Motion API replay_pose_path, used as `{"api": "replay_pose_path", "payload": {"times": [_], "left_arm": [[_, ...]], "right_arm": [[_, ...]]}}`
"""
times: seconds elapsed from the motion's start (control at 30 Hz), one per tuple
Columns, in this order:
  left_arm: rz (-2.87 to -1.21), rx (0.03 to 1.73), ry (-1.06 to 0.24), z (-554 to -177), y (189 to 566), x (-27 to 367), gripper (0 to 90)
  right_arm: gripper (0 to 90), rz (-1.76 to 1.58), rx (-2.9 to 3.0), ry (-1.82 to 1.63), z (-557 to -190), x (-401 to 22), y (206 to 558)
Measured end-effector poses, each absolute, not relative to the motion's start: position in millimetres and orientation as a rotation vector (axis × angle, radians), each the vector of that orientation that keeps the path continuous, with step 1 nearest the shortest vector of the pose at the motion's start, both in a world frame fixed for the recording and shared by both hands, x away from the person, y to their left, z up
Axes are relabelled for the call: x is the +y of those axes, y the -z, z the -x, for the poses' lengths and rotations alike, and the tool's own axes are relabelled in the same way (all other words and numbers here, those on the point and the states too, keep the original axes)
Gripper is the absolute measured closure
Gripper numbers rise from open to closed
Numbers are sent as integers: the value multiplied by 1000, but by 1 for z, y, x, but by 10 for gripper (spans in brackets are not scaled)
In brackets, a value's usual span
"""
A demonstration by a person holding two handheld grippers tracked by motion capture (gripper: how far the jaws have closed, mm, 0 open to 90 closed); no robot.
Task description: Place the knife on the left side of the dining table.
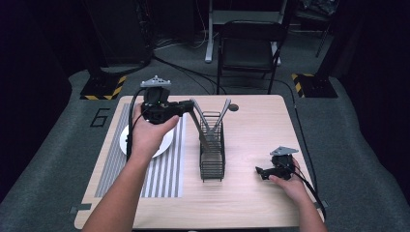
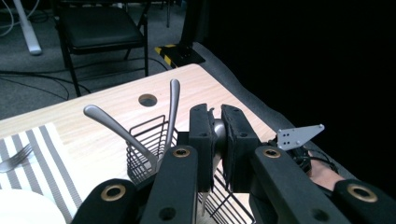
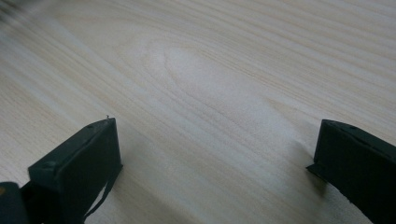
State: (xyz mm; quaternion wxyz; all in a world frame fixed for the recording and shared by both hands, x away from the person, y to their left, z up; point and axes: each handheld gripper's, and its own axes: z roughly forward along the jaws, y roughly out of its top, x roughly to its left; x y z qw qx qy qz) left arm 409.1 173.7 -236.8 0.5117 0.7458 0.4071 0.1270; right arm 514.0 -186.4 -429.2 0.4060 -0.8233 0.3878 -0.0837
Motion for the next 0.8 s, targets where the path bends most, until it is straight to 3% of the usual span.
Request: {"api": "replay_pose_path", "payload": {"times": [0.8], "left_arm": [[-1741, 1011, -353, -399, 221, 214, 834]], "right_arm": [[0, 2077, 984, 219, -514, -186, 429]]}}
